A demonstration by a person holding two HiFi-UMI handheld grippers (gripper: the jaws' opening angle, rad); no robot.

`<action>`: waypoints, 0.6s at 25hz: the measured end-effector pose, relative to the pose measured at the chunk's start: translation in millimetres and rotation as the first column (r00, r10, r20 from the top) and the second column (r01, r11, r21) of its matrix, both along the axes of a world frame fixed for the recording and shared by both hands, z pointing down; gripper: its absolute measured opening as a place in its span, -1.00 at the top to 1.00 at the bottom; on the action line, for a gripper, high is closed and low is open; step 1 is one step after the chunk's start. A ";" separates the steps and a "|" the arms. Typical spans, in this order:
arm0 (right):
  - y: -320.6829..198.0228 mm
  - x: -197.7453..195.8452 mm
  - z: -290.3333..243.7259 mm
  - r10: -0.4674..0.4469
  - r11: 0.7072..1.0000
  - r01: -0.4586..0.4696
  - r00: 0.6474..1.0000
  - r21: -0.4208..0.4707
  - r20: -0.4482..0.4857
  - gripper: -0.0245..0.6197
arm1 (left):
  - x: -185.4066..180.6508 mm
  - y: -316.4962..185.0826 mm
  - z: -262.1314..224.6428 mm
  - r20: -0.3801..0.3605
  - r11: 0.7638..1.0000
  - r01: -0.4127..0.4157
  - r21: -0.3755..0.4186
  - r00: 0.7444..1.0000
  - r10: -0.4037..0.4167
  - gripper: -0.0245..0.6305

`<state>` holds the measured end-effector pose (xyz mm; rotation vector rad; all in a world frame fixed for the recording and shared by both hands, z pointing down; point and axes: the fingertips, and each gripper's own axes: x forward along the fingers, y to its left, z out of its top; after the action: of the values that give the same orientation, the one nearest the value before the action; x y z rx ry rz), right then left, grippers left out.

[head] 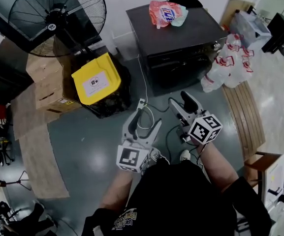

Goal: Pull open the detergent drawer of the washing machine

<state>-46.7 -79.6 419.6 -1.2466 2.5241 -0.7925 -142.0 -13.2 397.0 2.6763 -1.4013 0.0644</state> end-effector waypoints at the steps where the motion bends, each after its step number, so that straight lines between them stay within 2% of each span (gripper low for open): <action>1: -3.8 -2.8 1.5 0.007 1.000 -0.007 1.000 -0.004 0.005 -0.09 | -2.6 -3.0 -2.0 0.002 1.000 -0.004 -0.002 1.000 0.004 0.06; 8: -27.2 -13.8 10.4 0.031 0.999 -0.029 0.998 -0.042 0.049 -0.11 | -12.2 -15.8 5.6 0.017 0.998 -0.039 0.042 0.999 0.038 0.06; 15: -53.2 -15.7 23.7 0.023 0.996 -0.011 0.992 -0.092 0.123 -0.13 | -5.3 -25.1 5.8 0.015 0.999 -0.038 0.004 0.999 0.038 0.06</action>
<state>-62.4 -132.8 443.2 -1.2049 2.4007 -0.9600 -147.3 -38.3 402.8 2.7116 -1.3570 0.0847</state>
